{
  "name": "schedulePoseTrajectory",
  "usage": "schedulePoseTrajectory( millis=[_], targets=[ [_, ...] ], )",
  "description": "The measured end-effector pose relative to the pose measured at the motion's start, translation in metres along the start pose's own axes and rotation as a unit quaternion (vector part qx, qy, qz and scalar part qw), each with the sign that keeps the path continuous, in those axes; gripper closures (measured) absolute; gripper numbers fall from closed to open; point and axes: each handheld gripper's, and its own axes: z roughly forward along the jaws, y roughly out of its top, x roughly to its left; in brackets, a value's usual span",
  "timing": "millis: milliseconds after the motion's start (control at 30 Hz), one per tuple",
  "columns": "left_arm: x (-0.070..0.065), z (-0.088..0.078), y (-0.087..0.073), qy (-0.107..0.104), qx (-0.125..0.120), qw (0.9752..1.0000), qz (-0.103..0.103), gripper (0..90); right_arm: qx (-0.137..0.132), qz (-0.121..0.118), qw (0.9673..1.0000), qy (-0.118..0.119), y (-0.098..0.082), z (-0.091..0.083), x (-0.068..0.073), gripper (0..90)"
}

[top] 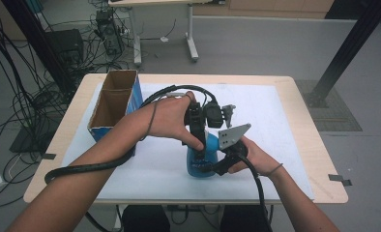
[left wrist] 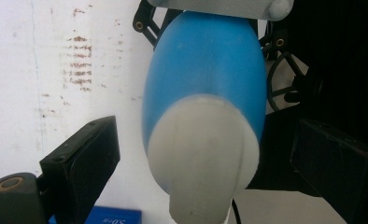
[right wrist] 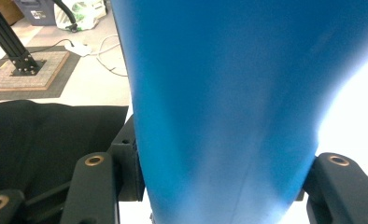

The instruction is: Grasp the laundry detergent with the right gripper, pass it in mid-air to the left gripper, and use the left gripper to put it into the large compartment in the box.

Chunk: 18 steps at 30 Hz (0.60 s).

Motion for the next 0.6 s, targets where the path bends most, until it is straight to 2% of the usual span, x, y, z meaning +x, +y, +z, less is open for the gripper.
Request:
schedulePoseTrajectory(
  millis=[600],
  targets=[
    [-0.0015,0.0006,0.0033,0.002,0.002,1.0,0.003,8.4,-0.003,0.001,1.0,-0.003,-0.0012,-0.0025,0.0005,41.4]
  ],
)
